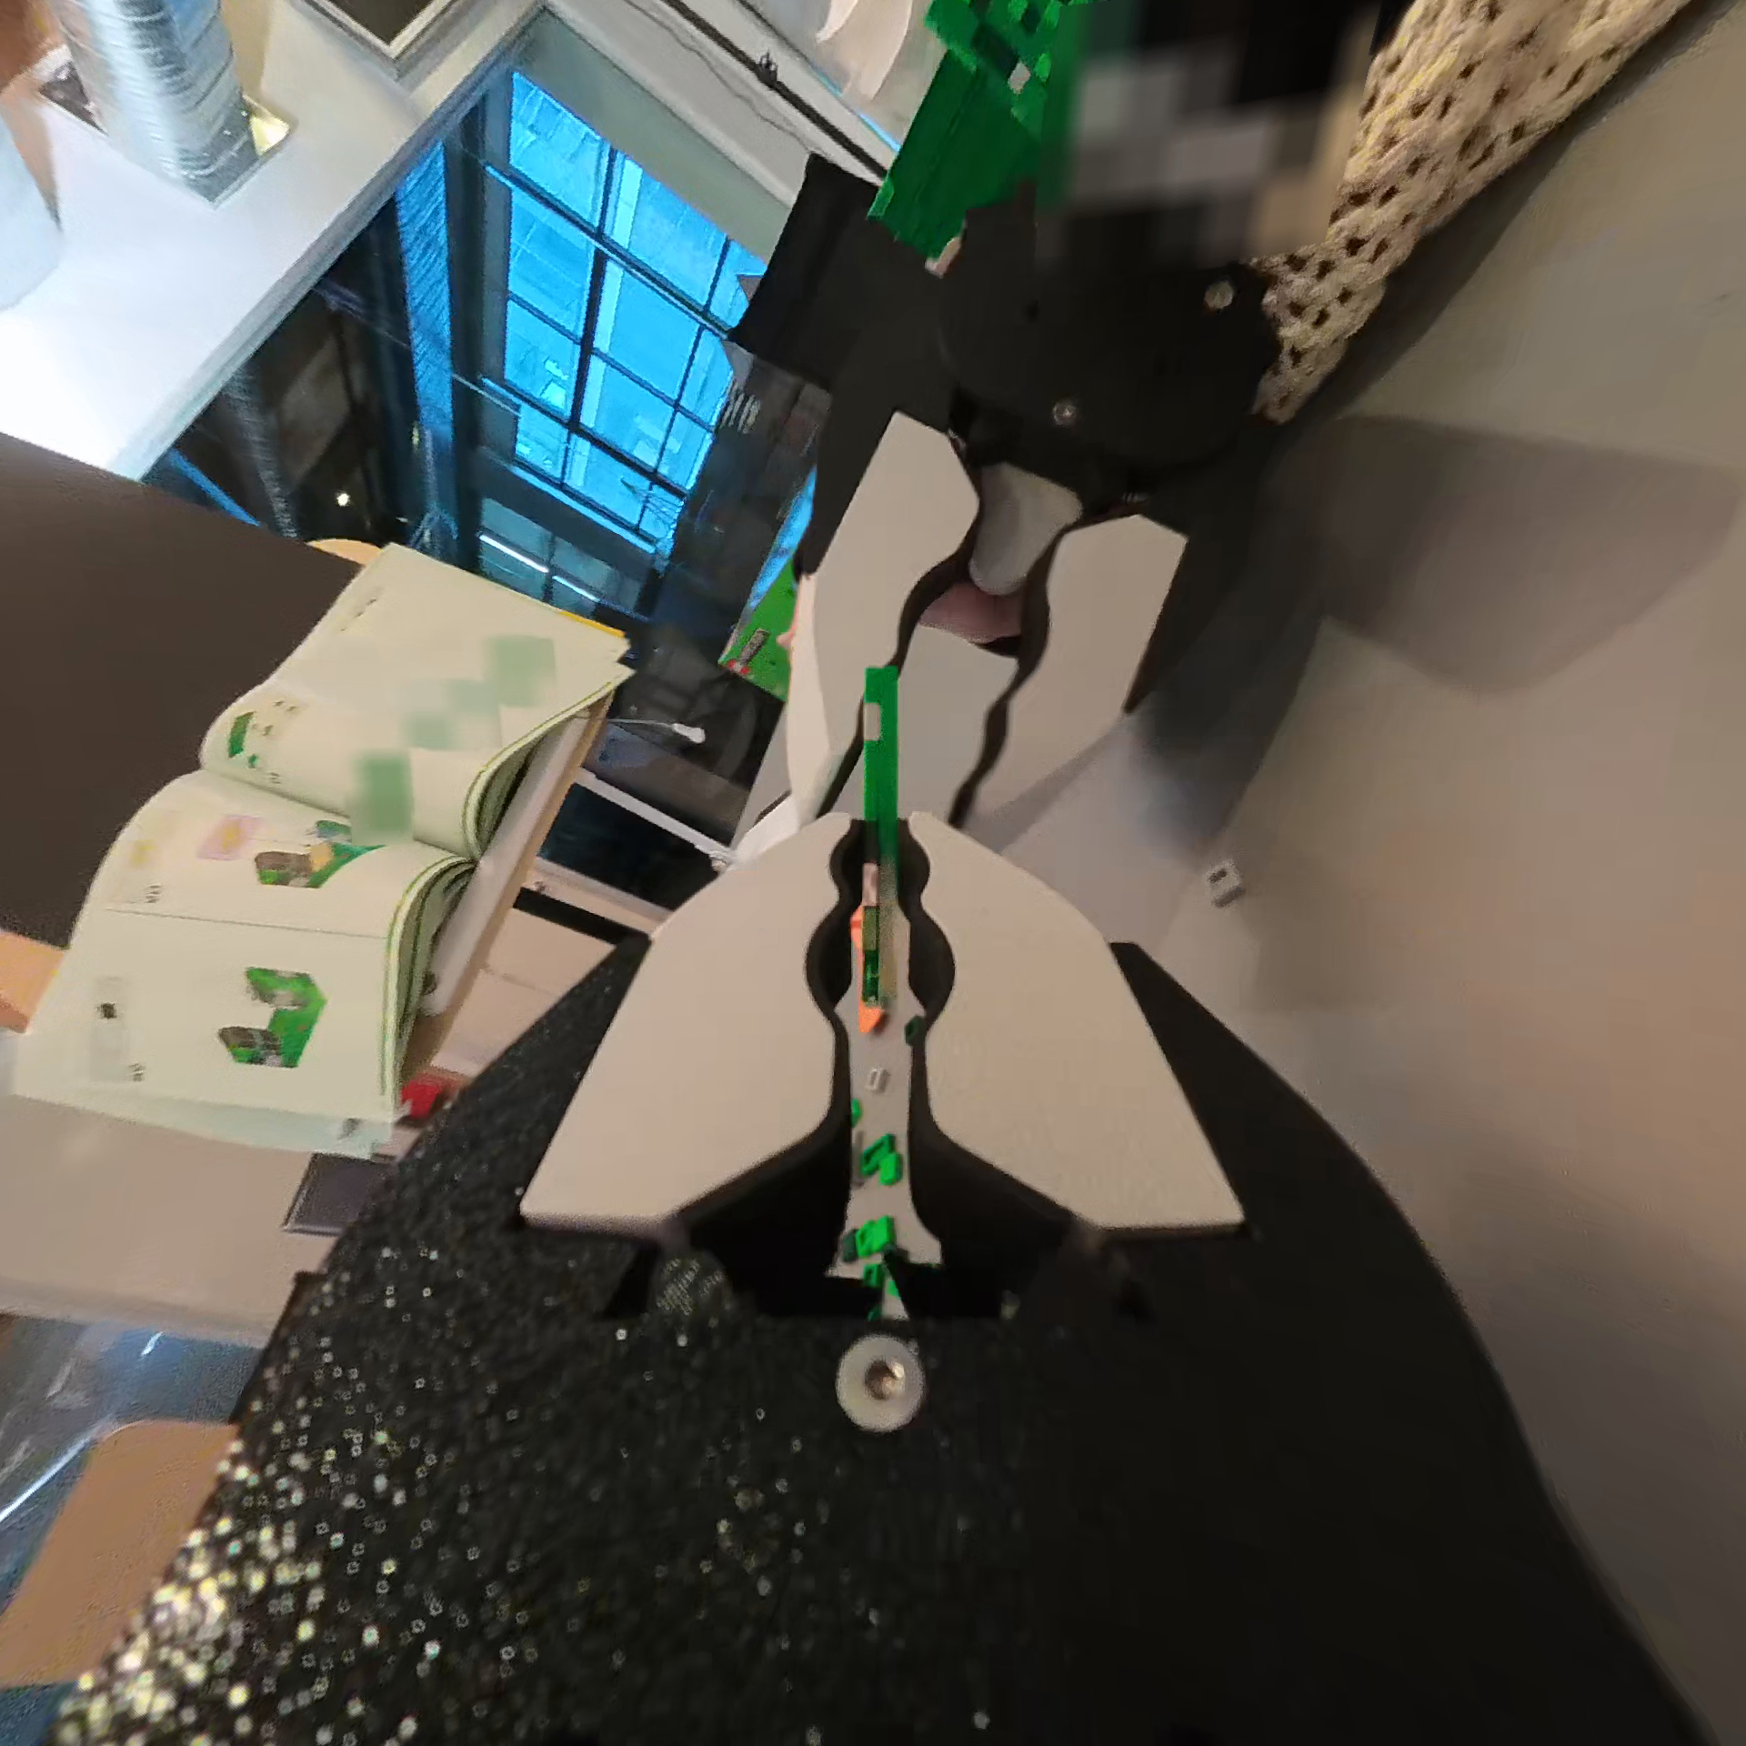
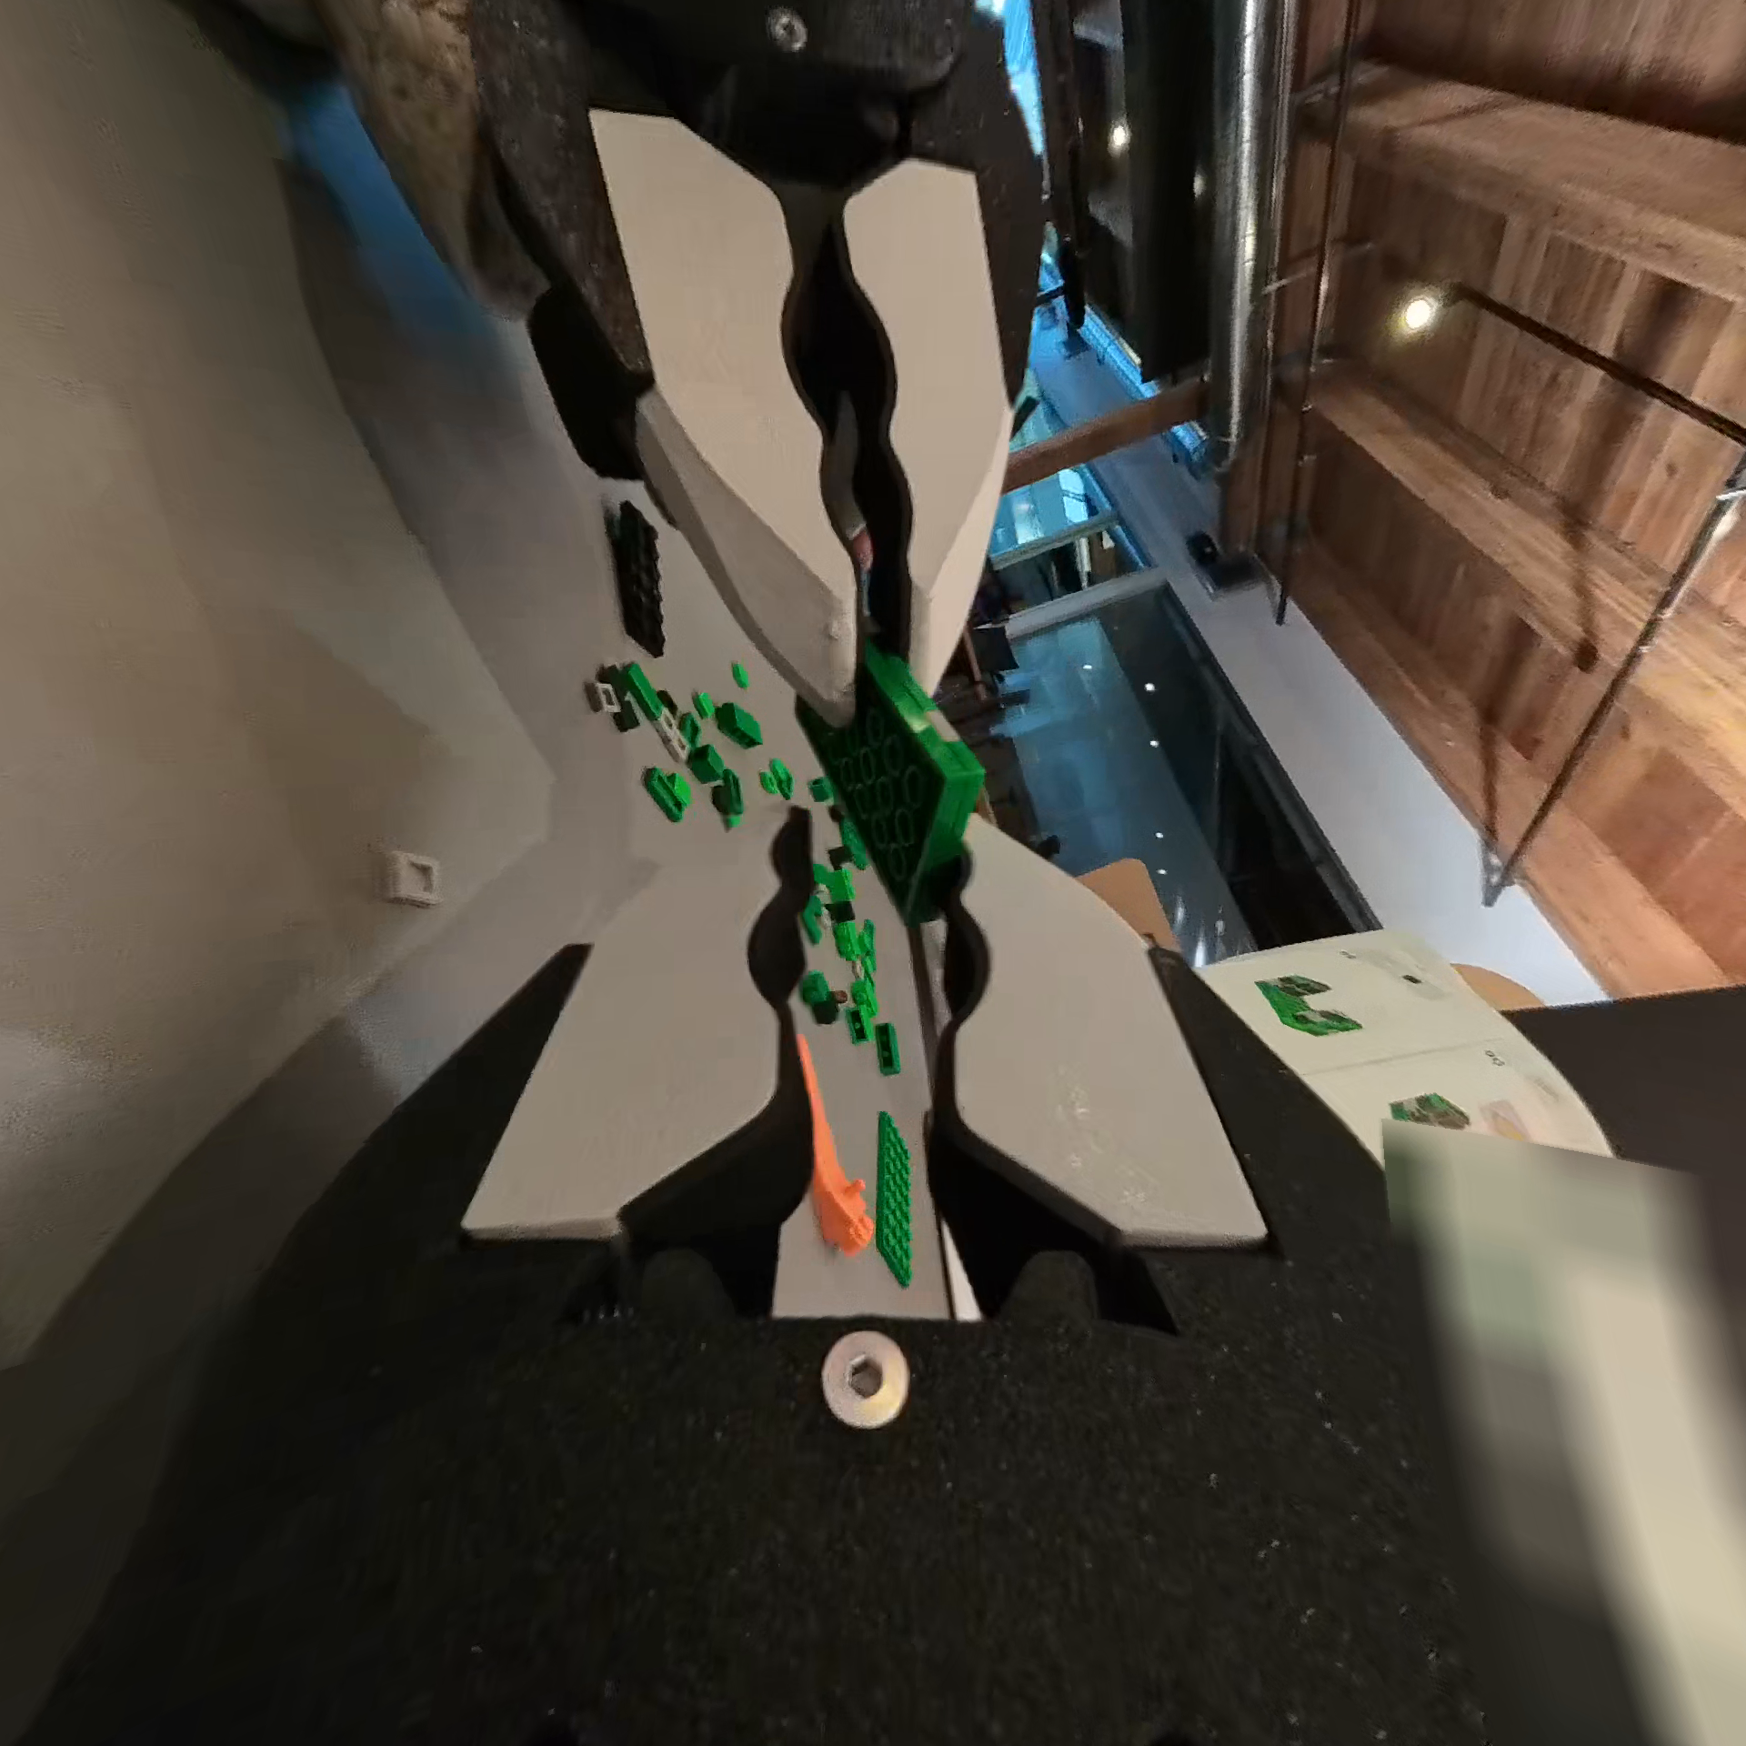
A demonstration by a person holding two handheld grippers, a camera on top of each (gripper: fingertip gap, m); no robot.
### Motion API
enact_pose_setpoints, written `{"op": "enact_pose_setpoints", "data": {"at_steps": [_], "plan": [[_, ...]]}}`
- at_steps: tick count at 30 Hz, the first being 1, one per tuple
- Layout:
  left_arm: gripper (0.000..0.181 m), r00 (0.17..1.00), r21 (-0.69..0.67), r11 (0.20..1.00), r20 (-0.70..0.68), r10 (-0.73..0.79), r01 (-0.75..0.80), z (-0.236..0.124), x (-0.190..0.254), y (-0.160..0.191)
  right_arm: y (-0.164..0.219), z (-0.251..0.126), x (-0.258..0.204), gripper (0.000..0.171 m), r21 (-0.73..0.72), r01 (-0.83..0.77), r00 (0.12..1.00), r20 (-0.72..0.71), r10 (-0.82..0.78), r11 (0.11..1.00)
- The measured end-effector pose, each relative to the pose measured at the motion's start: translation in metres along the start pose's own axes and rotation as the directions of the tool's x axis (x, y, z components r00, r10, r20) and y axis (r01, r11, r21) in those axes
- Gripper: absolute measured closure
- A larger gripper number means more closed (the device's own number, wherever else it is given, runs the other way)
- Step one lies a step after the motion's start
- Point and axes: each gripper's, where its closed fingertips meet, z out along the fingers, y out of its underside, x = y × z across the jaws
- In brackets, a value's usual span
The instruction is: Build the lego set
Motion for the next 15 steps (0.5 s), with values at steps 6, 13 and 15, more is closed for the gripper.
{"op": "enact_pose_setpoints", "data": {"at_steps": [6, 13, 15], "plan": [[0.153, 0.972, -0.126, 0.968, 0.122, -0.202, 0.217, 0.011, -0.016, 0.023, 0.024, 0.003, 0.021, 0.164, -0.221, 0.196, 0.962, -0.147, -0.231, 0.955], [0.096, 0.702, -0.083, 0.708, 0.251, -0.666, 0.701, 0.023, -0.032, 0.026, 0.033, 0.003, 0.04, 0.165, -0.391, 0.299, 0.887, -0.223, -0.405, 0.87], [0.096, 0.668, -0.095, 0.675, 0.296, -0.683, 0.732, 0.024, -0.032, 0.032, 0.034, 0.004, 0.041, 0.165, -0.41, 0.304, 0.882, -0.22, -0.417, 0.86]]}}
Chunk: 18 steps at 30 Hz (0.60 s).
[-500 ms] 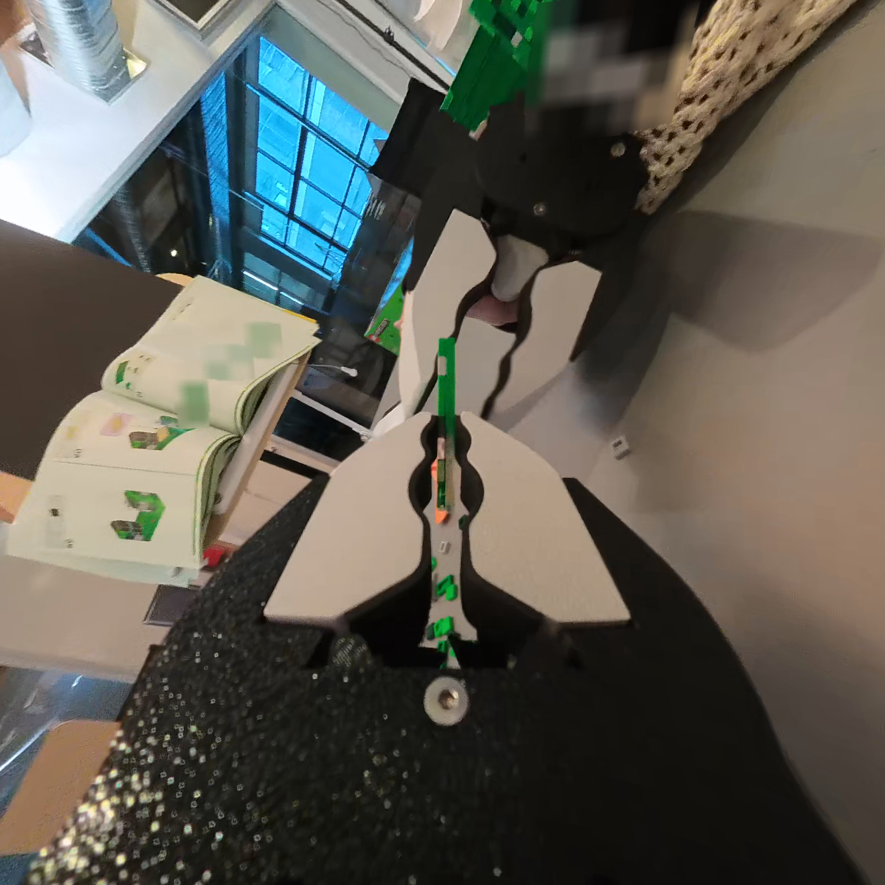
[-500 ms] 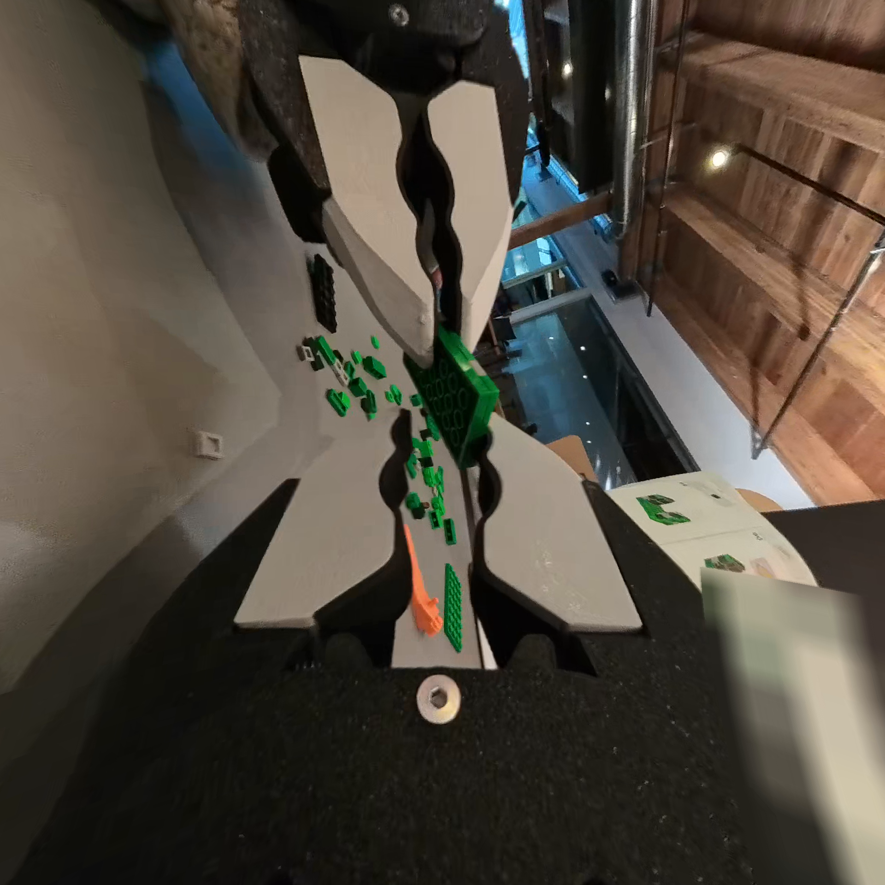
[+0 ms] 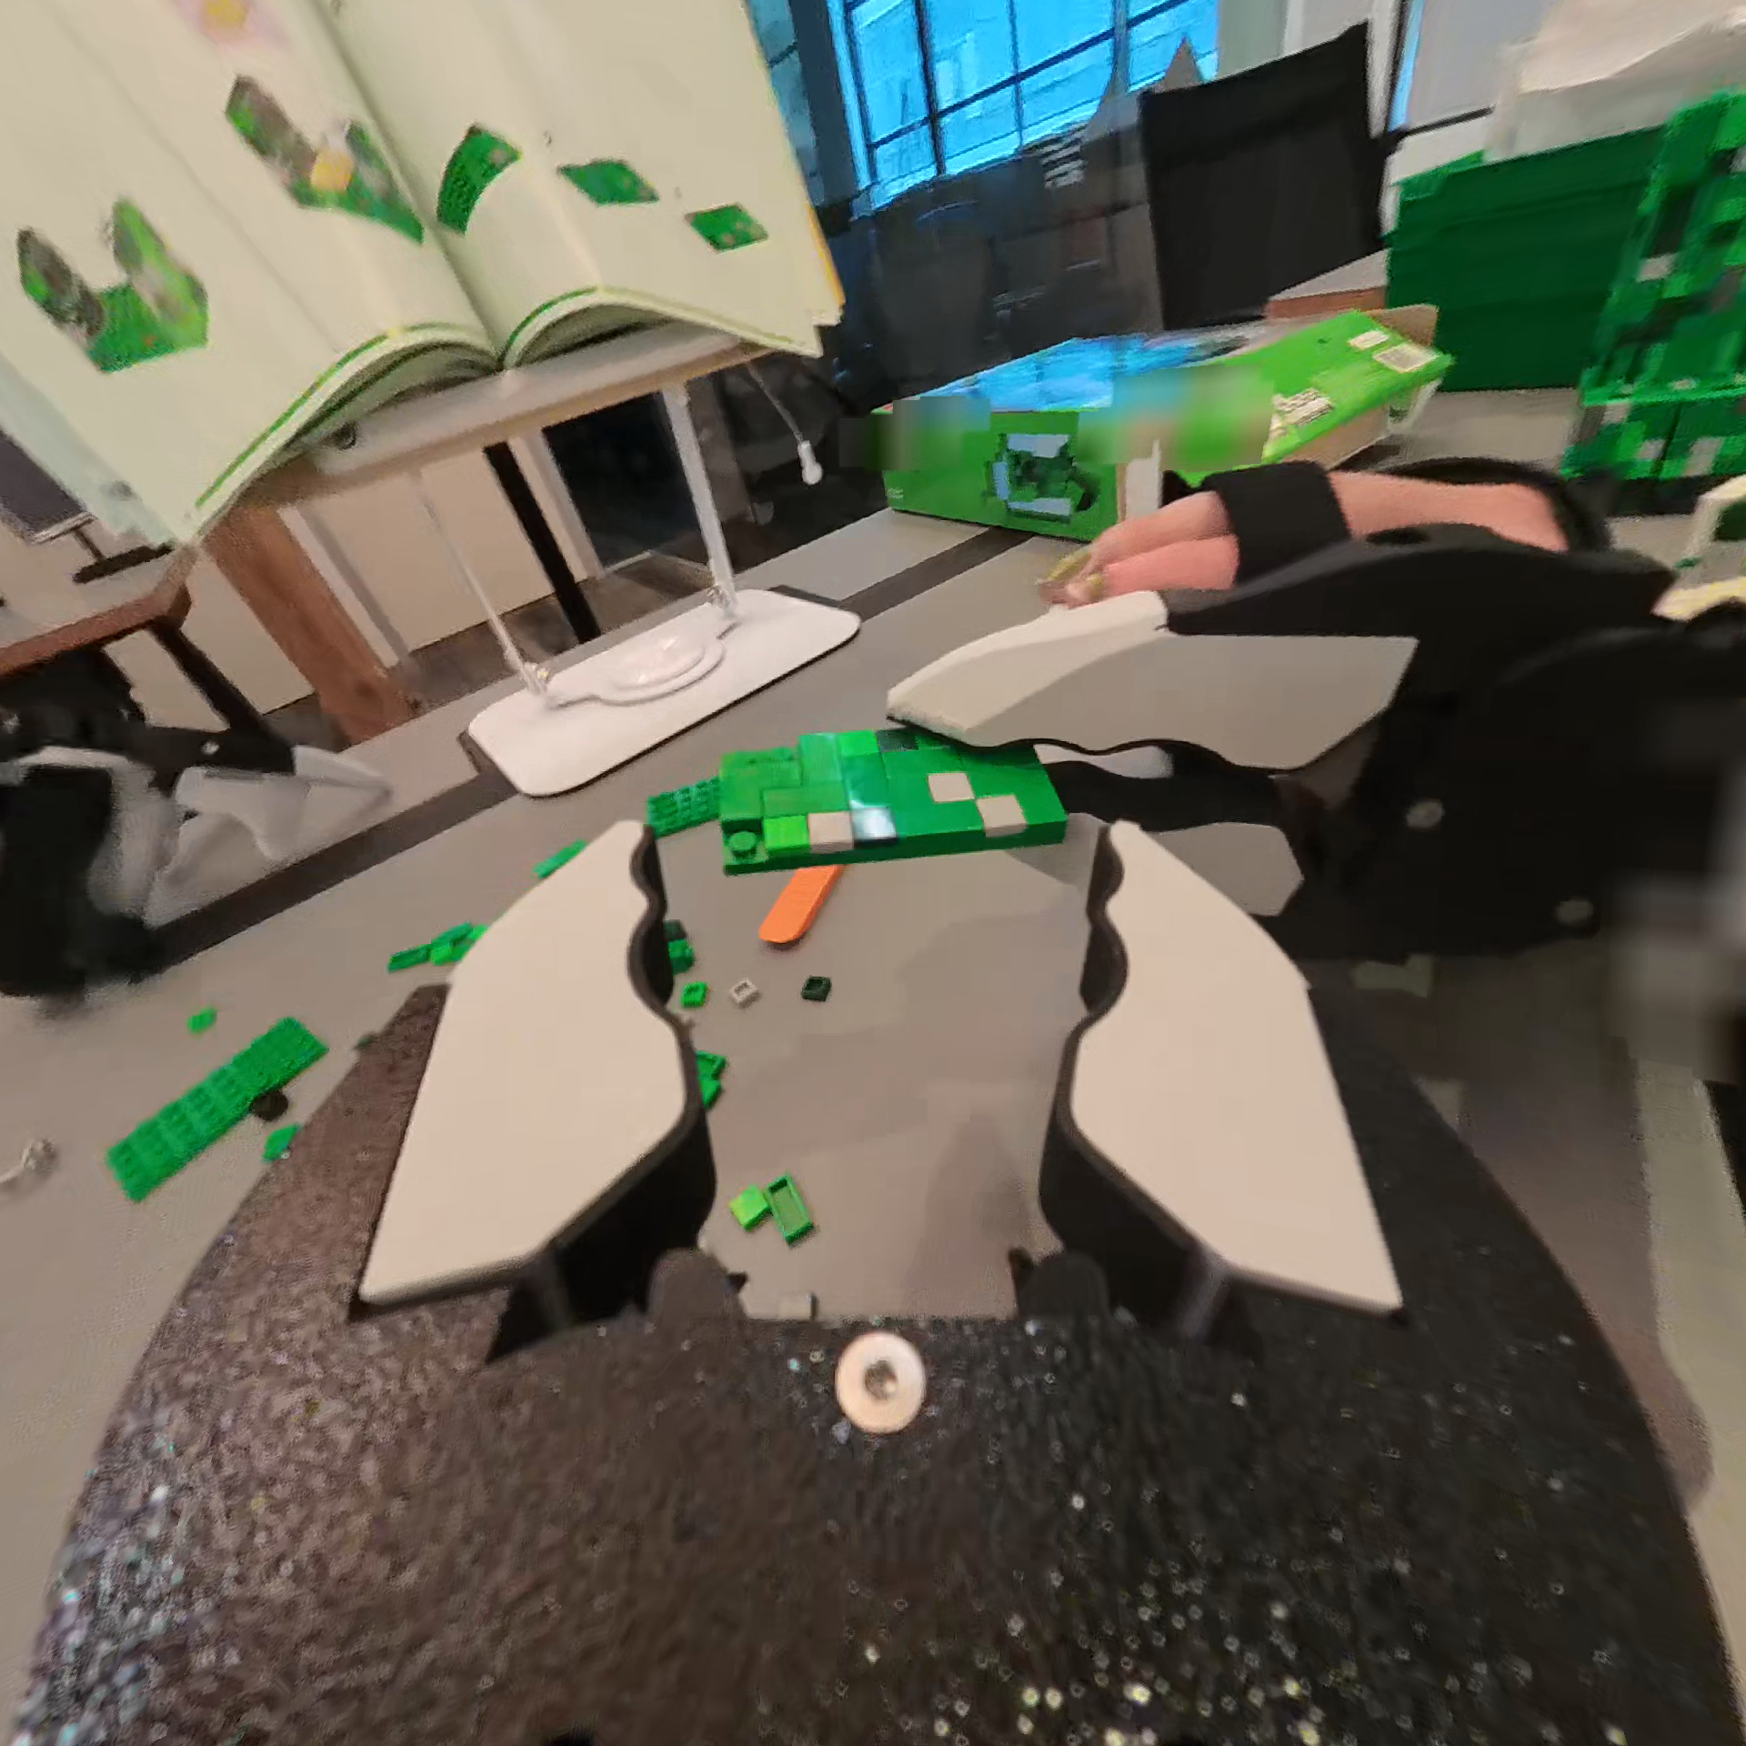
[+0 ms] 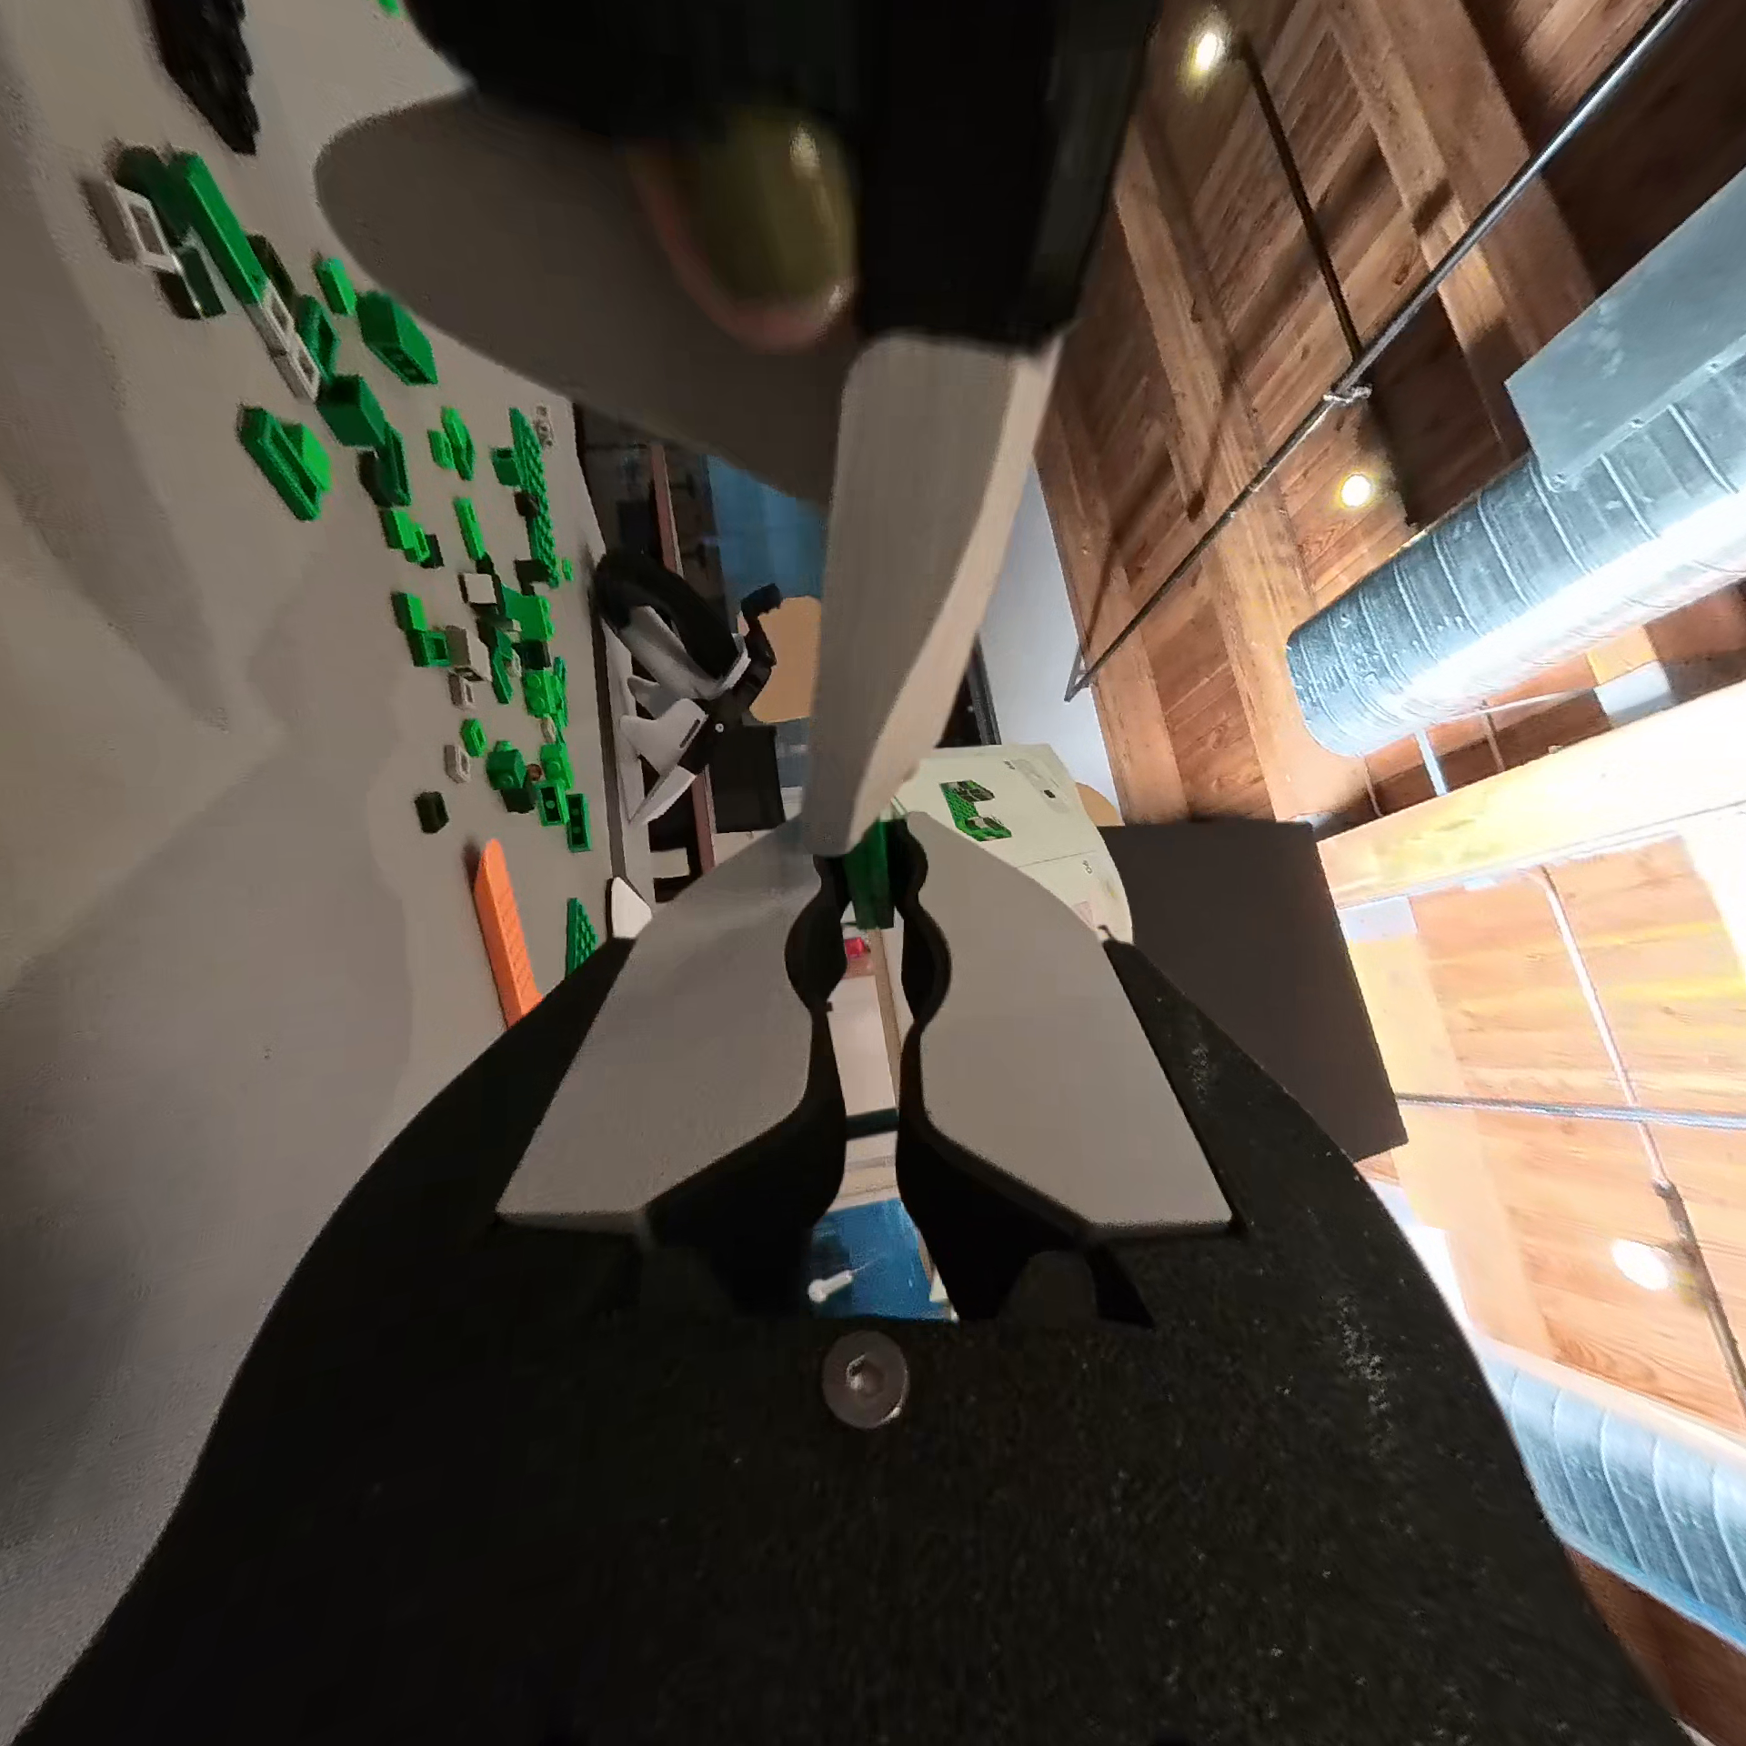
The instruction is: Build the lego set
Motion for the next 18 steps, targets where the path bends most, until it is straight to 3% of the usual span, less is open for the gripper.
{"op": "enact_pose_setpoints", "data": {"at_steps": [7, 18], "plan": [[0.106, 0.997, -0.037, 0.998, 0.067, 0.049, -0.047, 0.0034, -0.0044, 0.0061, -0.0015, 0.0023, -0.0034, 0.165, -0.032, 0.033, 0.999, 0.01, -0.033, 0.999], [0.11, 0.995, -0.034, 0.994, -0.024, 0.101, -0.102, 0.0016, 0.0006, 0.0092, -0.0079, -0.0024, -0.0062, 0.165, 0.04, 0.029, 0.999, 0.014, -0.03, 0.999]]}}
